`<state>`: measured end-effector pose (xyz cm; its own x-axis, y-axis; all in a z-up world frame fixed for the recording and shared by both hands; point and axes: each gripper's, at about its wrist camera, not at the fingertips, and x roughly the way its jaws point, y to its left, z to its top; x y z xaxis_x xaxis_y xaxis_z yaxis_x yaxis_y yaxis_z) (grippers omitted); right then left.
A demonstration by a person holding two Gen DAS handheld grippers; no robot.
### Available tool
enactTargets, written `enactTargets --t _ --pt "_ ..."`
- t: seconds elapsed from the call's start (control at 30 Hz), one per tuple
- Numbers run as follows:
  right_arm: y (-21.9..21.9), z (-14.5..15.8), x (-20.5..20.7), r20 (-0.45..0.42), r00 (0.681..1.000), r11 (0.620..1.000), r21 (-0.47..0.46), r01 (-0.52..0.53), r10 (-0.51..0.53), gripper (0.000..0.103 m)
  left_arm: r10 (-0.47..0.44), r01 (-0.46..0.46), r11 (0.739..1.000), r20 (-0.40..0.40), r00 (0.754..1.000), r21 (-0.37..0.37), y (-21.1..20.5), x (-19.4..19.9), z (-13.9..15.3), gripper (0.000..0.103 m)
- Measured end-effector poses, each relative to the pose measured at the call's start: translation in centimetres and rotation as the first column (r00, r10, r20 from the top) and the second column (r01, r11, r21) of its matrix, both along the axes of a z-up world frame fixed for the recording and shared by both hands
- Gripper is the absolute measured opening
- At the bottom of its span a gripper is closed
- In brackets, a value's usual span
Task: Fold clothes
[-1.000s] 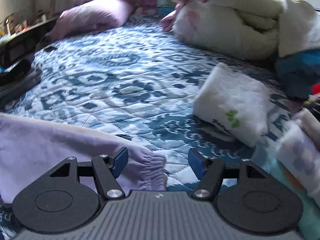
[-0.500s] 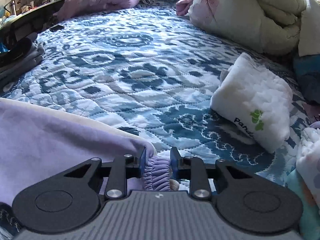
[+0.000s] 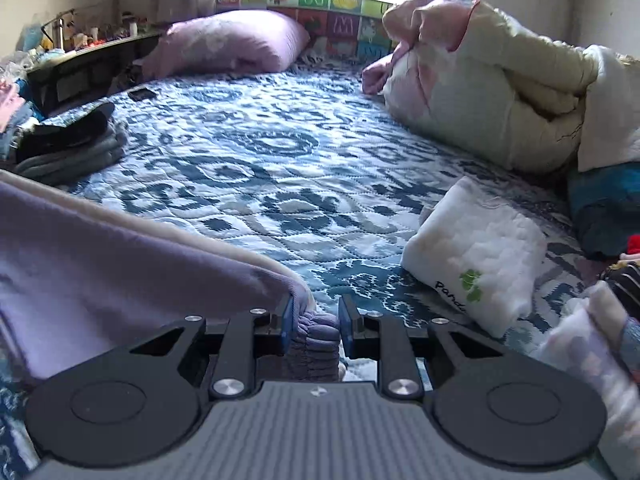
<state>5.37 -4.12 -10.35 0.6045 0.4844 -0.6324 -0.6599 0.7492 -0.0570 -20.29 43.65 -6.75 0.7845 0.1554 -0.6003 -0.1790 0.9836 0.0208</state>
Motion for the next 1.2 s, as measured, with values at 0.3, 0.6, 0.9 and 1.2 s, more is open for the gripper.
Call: enactTargets --t 0.3,0.6,0.9,1.2 --pt "-5.7 1.5 -6.9 -0.008 0.997 0.996 0.048 -0.074 0.074 0.025 -0.168 0.156 0.979 0.084 0.982 0.127 -4.8 -10.4 2.2 0.013" --pt "-9.3 -2.7 -14.5 -0.146 0.969 0.969 -0.116 -0.218 0.201 0.025 -0.341 0.360 0.906 -0.121 0.932 0.222 -10.7 -19.2 -3.6 0.013" --pt "-12.0 -4.3 -17.3 -0.222 0.959 0.964 -0.157 -0.213 0.176 0.033 -0.408 0.441 0.884 -0.204 0.890 0.156 -11.9 -23.6 -5.0 0.018" --pt "-13.0 -2.4 -14.4 -0.218 0.975 0.999 -0.012 -0.037 0.034 0.049 -0.209 0.208 0.978 -0.064 0.976 -0.015 -7.6 -21.7 -3.4 0.020"
